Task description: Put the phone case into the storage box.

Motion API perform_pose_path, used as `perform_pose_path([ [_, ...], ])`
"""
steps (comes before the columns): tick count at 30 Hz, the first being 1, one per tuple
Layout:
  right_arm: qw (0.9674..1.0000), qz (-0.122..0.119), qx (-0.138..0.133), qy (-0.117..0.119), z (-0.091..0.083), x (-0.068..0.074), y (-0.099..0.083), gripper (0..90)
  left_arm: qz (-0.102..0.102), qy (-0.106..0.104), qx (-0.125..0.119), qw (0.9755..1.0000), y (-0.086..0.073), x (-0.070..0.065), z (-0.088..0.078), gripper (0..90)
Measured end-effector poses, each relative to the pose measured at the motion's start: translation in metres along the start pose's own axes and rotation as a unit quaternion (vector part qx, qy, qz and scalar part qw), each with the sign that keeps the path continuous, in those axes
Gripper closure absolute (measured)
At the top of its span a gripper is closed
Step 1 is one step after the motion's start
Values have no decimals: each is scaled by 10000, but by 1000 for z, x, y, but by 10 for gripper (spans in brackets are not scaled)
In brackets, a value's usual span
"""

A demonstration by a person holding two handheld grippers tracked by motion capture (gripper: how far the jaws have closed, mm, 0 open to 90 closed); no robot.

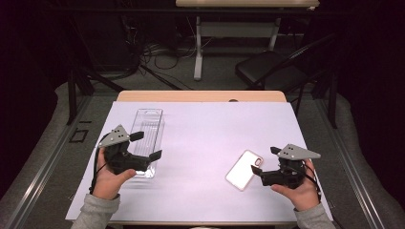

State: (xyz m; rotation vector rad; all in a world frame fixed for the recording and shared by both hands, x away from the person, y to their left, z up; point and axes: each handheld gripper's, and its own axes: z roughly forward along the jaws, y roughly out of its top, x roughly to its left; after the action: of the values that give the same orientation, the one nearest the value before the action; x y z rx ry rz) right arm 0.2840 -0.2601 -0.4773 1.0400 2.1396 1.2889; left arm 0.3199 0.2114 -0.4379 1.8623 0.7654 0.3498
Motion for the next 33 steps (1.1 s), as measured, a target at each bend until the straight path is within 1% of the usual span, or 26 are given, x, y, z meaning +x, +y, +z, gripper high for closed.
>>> perform_pose_path([
  [1, 10000, -20, 25, -4, 2, 0, 1, 67, -25, -14, -2, 10000, 3, 0, 3, 32],
  [4, 10000, -21, 59, 28, 3, -1, 3, 80, -16, 7, 34, 10000, 7, -1, 6, 33],
  [7, 10000, -51, 47, 72, 5, 0, 6, 145, -4, -27, 80, 10000, 11, -1, 10, 34],
  [8, 9999, -38, 46, 85, 5, 1, 7, 145, -10, -31, 86, 10000, 13, -1, 11, 35],
  [11, 9998, -114, 95, 154, 9, 1, 12, 153, 11, -14, 81, 10000, 18, -3, 15, 51],
  [13, 9995, -182, 182, 203, 11, 2, 15, 178, 10, -38, 82, 10000, 21, -4, 17, 60],
  [15, 9992, -197, 257, 250, 13, 3, 17, 202, 33, -35, 103, 9999, 24, -5, 19, 80],
  [16, 9989, -265, 288, 268, 14, 3, 19, 221, 43, -51, 120, 9999, 25, -5, 21, 88],
  [18, 9985, -312, 345, 297, 16, 3, 21, 245, 34, -70, 130, 9999, 27, -6, 23, 89],
  [19, 9982, -295, 406, 331, 17, 3, 23, 260, 44, -84, 130, 9999, 28, -6, 24, 97],
  [21, 9982, -276, 423, 331, 17, 2, 24, 271, 66, -83, 118, 9999, 29, -6, 25, 102],
  [23, 9979, -224, 482, 358, 17, 1, 26, 305, 63, -97, 101, 9999, 29, -5, 26, 117],
  [24, 9978, -237, 493, 363, 17, 1, 27, 325, 71, -104, 96, 9999, 28, -5, 26, 119],
  [26, 9974, -223, 571, 370, 18, 0, 29, 335, 80, -115, 83, 9999, 26, -5, 26, 144],
  [27, 9968, -178, 669, 389, 19, 0, 30, 345, 66, -129, 91, 9999, 26, -4, 26, 151],
  [28, 9968, -178, 669, 389, 19, 0, 30, 345, 50, -131, 87, 9999, 25, -4, 26, 151],
  [29, 9962, -173, 748, 399, 20, 0, 31, 345, 78, -132, 88, 9998, 24, -4, 26, 151],
  [30, 9952, -196, 872, 404, 22, 0, 32, 350, 87, -138, 81, 9998, 24, -5, 26, 151],
  [31, 9946, -187, 936, 411, 23, 0, 32, 357, 96, -138, 81, 9998, 24, -5, 26, 151],
  [32, 9937, -244, 1006, 422, 25, 1, 32, 366, 104, -125, 78, 9998, 24, -5, 25, 151],
  [33, 9920, -319, 1138, 440, 27, 2, 33, 379, 95, -118, 64, 9999, 24, -6, 25, 151],
])
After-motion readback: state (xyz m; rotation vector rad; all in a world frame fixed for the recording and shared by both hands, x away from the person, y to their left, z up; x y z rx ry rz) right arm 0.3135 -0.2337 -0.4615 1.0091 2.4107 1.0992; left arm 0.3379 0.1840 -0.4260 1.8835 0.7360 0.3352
